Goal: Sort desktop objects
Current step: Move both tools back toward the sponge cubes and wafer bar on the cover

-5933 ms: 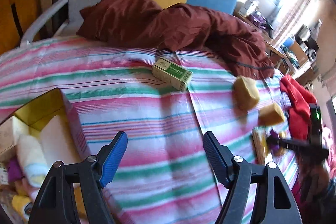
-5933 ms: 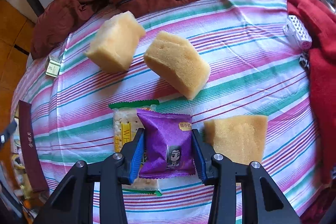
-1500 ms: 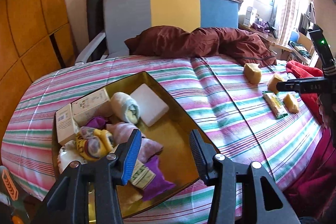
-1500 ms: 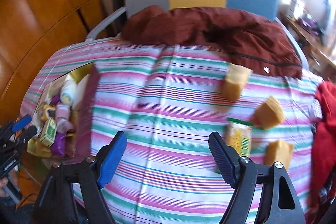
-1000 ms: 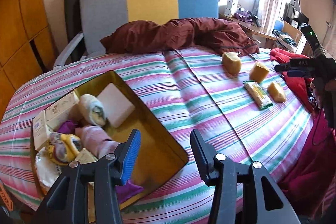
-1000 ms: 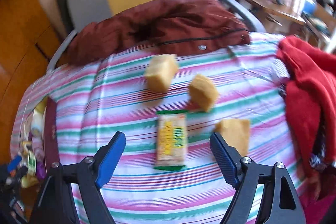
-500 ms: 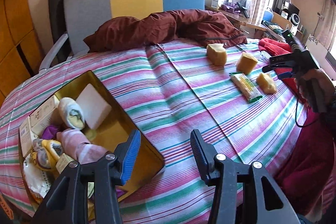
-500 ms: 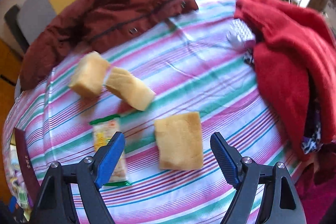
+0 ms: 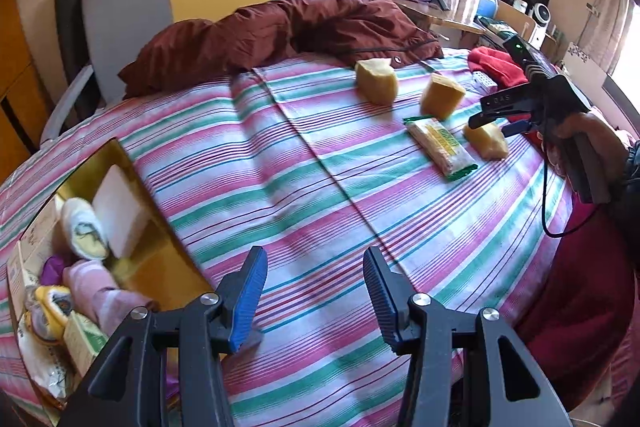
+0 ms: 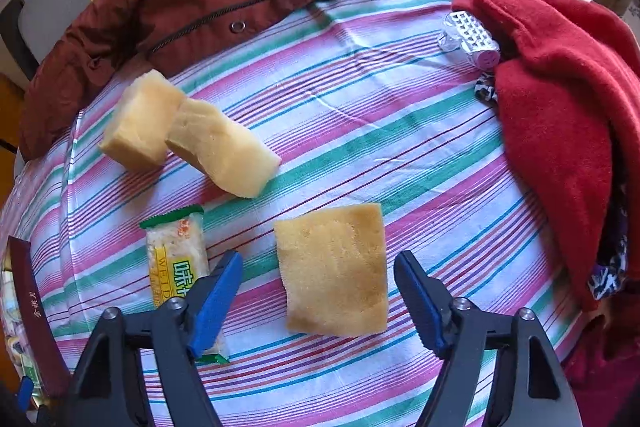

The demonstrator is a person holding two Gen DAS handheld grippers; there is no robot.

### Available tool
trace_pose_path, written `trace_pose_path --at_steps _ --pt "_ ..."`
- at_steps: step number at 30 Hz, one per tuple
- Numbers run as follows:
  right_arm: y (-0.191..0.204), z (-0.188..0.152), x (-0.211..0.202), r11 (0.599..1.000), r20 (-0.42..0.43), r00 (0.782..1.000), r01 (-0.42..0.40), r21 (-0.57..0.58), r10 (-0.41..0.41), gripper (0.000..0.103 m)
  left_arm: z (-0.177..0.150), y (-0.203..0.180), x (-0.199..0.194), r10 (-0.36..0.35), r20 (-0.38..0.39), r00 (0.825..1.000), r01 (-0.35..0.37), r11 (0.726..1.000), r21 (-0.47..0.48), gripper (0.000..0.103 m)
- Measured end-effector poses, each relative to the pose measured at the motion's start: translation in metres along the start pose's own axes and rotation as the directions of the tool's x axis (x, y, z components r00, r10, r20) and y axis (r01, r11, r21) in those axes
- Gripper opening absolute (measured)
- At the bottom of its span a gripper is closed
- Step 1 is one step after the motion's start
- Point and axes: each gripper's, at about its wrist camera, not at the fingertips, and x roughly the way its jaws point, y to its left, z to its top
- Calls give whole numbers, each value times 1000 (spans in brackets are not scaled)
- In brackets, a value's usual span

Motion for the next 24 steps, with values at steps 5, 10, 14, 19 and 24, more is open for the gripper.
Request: trace_pose_path --at_steps 5,10,14,19,24 --pt "4 -2 5 999 -23 999 39 -31 -40 63 11 -16 11 -35 -12 999 35 999 27 50" --pt "9 -5 5 993 -18 996 87 -76 -88 56 19 -30 29 -71 -51 996 73 997 39 50" --pt "10 -6 3 992 -8 995 97 -86 -98 54 27 -40 43 -95 -77 992 98 994 39 50" --pt "11 -7 -4 991 21 995 103 -85 -101 53 43 -56 60 -127 -102 987 132 990 45 50" --pt "6 -8 -13 987 58 987 152 -58 -148 53 62 -74 82 -158 -127 979 165 985 48 50"
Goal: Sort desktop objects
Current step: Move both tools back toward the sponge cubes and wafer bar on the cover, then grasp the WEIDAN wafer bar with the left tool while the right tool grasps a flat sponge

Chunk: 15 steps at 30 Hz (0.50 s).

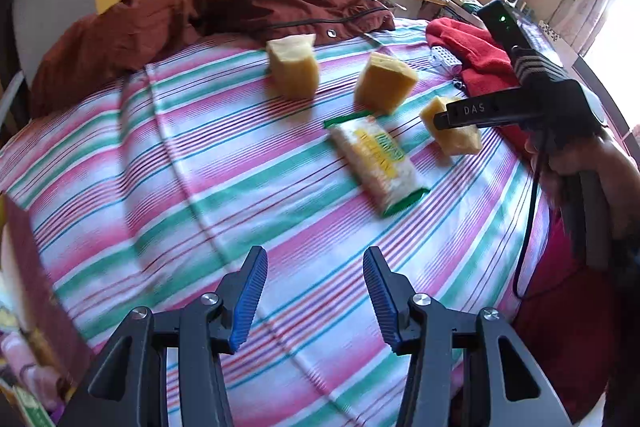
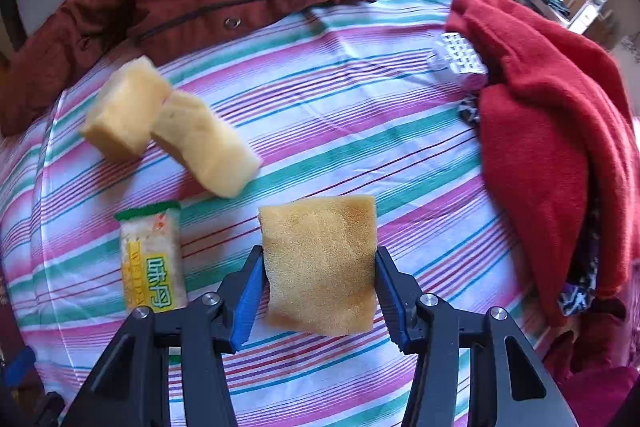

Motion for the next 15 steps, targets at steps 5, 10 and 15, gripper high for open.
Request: trace_pose_path --at_steps 5,10,15 --pt "-5 9 0 1000 16 1000 27 5 -27 53 24 -15 30 -25 -31 999 25 1000 6 50" --pt "-9 14 5 999 17 1000 9 36 -9 53 50 -25 57 -76 -59 995 73 996 -52 52" --pt "-11 13 2 999 20 1000 -14 45 13 54 70 -34 79 -71 -75 995 63 993 -97 55"
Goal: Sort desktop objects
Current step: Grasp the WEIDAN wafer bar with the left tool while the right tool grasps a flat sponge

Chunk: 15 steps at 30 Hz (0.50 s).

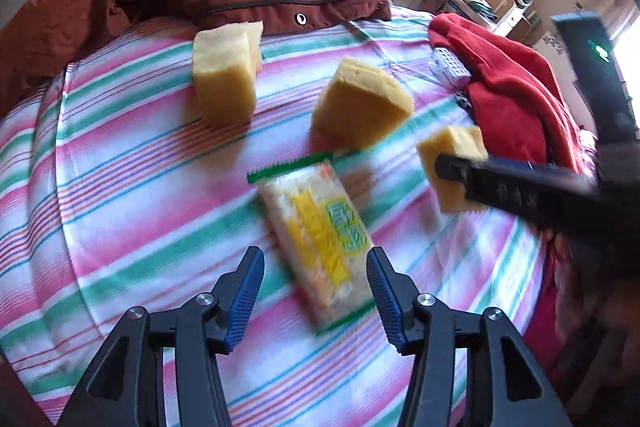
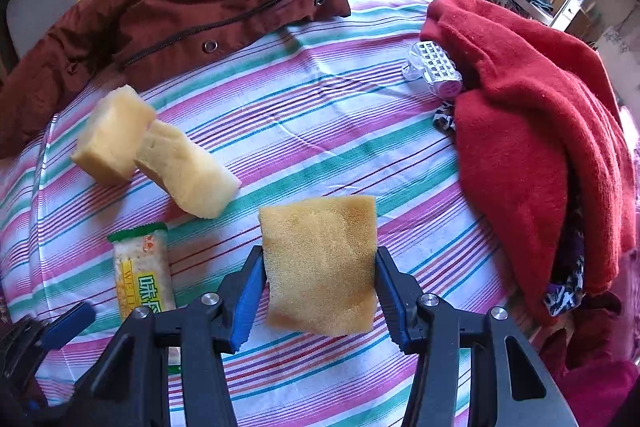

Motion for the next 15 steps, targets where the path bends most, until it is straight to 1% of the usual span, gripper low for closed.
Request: trace_pose_path --at_steps 2,5,7,11,12,14,15 --pt "0 0 0 1000 1 1000 -7 -1 7 54 6 -3 5 11 4 1000 -11 1000 -4 59" --pt "0 0 1 1000 1 1000 -9 4 9 54 14 -5 13 6 -11 1000 -6 1000 -20 61" --pt "-1 0 0 1000 5 1000 -8 10 8 54 17 -10 20 40 -15 999 -41 999 -6 62" --pt "0 0 2 1000 2 1000 -12 11 12 54 20 -15 36 73 -41 997 -73 997 6 63" --pt "1 0 2 1000 0 1000 -14 8 14 54 19 -18 39 88 -33 996 -87 996 28 65" --pt "2 0 3 1000 -1 1000 -21 4 21 54 15 -25 44 102 -17 995 -100 991 94 76" --pt "2 1 4 1000 -1 1000 -24 2 24 54 14 -28 45 104 -13 994 -102 988 116 77"
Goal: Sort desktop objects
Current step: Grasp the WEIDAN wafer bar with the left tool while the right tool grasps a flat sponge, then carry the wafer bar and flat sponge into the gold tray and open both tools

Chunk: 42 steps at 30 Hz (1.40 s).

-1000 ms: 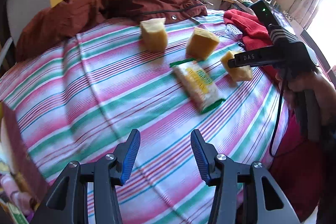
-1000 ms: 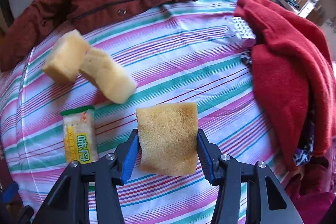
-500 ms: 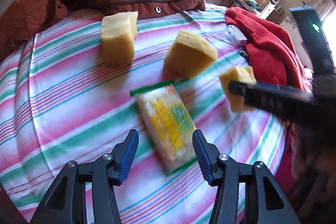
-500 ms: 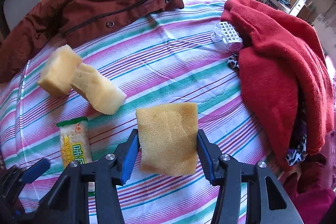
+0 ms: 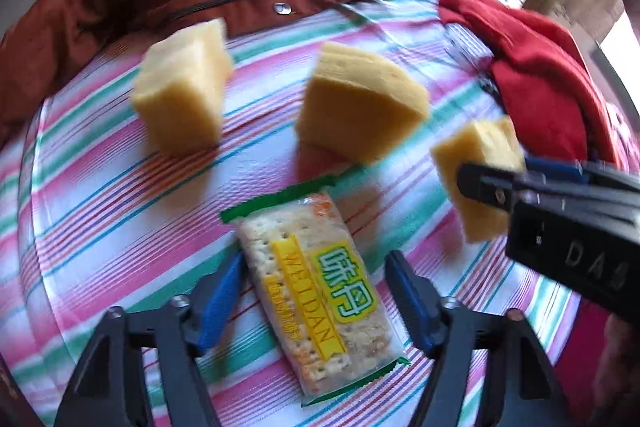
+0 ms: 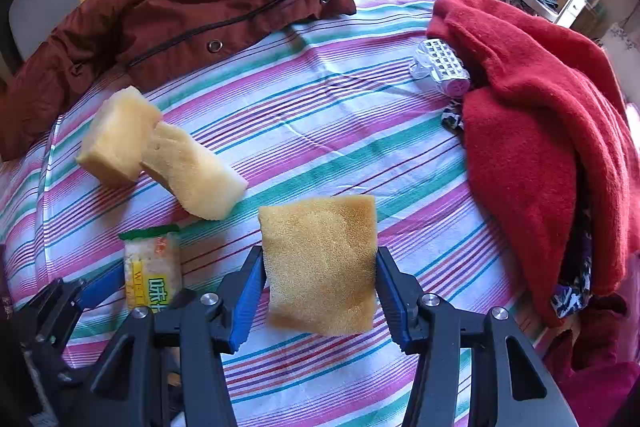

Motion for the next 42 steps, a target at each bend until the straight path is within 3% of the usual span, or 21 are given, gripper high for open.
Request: trace_pose_path --at_steps 4,9,16,18,25,28,42 --pt "2 -1 2 1000 -6 1000 -12 -13 12 54 -5 -6 1 31 20 999 -32 998 56 78" --pt "0 -2 4 1000 -17 1000 -8 -7 8 54 -6 -2 -1 9 17 1000 -10 998 57 77" --pt "5 -4 7 999 -30 999 -15 -35 14 54 -15 12 -7 21 46 999 -23 999 37 50" --pt "7 -5 8 998 -36 999 -27 -50 25 54 -21 20 -10 10 53 999 -11 1000 20 49" --pt "23 -10 13 986 -77 991 -117 -119 108 54 -52 31 -31 70 96 993 -73 997 32 49" --pt "40 -16 13 965 -105 982 -176 -195 158 54 -67 39 -42 94 120 988 -97 995 20 49" --pt "88 -37 1 864 -114 967 -255 -435 228 54 -122 85 -94 182 214 960 -166 982 -94 49"
